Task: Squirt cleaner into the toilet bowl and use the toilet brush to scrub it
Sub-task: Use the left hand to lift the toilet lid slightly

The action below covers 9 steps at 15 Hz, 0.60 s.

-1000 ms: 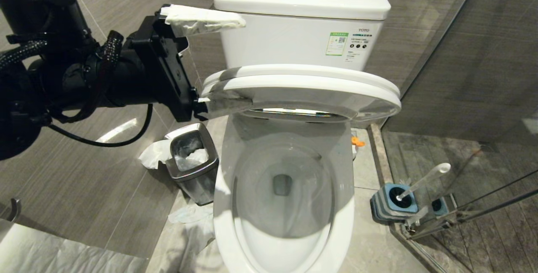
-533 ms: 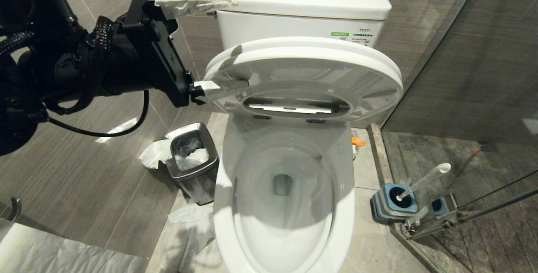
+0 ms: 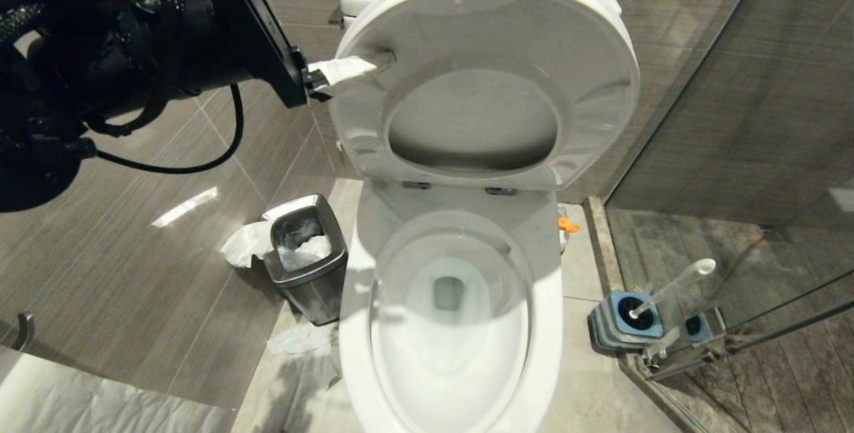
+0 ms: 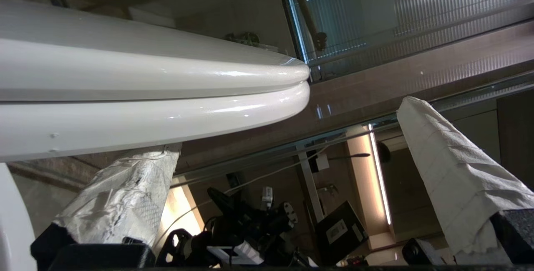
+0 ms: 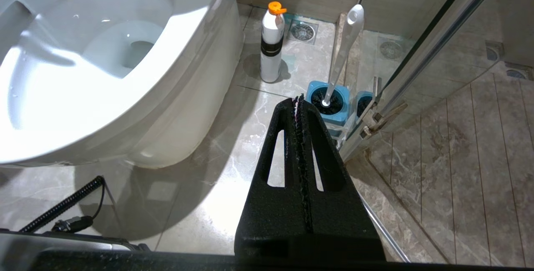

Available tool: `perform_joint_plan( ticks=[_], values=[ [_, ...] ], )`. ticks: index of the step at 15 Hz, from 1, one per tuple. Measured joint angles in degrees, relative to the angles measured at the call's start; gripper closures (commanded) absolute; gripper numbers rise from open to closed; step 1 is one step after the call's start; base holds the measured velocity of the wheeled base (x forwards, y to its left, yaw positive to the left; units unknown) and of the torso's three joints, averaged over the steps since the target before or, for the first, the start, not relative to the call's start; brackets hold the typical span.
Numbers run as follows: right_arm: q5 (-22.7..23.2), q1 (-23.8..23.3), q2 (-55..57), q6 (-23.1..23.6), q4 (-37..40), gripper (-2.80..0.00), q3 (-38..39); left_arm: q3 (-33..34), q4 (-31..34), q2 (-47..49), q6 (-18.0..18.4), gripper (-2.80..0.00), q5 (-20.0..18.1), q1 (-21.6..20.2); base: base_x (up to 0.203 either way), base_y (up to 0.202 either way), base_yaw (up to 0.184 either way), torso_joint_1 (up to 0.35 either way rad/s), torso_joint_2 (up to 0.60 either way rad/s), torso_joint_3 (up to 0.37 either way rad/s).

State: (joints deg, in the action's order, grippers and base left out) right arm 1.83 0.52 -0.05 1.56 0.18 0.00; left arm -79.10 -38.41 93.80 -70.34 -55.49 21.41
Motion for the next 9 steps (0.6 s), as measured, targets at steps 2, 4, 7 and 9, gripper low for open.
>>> perform_joint_plan(
  ticks=[2, 4, 7, 9],
  values=[
    [0.0, 0.0, 0.0, 0.0, 0.0, 0.0, 0.0, -2.7, -0.3, 1.3, -0.8, -2.8, 1.4, -0.1, 0.0, 0.0, 0.0, 0.0, 0.0, 0.0],
    [0.0, 0.0, 0.0, 0.0, 0.0, 0.0, 0.0, -4.7, -0.8, 2.6, -0.8, -2.8, 2.5, -0.1, 0.0, 0.0, 0.0, 0.0, 0.0, 0.0],
    [0.0, 0.0, 0.0, 0.0, 0.0, 0.0, 0.0, -7.4, -1.8, 4.7, -0.7, -2.8, 3.0, -0.2, 0.0, 0.0, 0.0, 0.0, 0.0, 0.0],
    [0.0, 0.0, 0.0, 0.0, 0.0, 0.0, 0.0, -10.0, -2.9, 6.5, -0.7, -2.8, 4.7, 0.0, 0.0, 0.0, 0.0, 0.0, 0.0, 0.0]
  ],
)
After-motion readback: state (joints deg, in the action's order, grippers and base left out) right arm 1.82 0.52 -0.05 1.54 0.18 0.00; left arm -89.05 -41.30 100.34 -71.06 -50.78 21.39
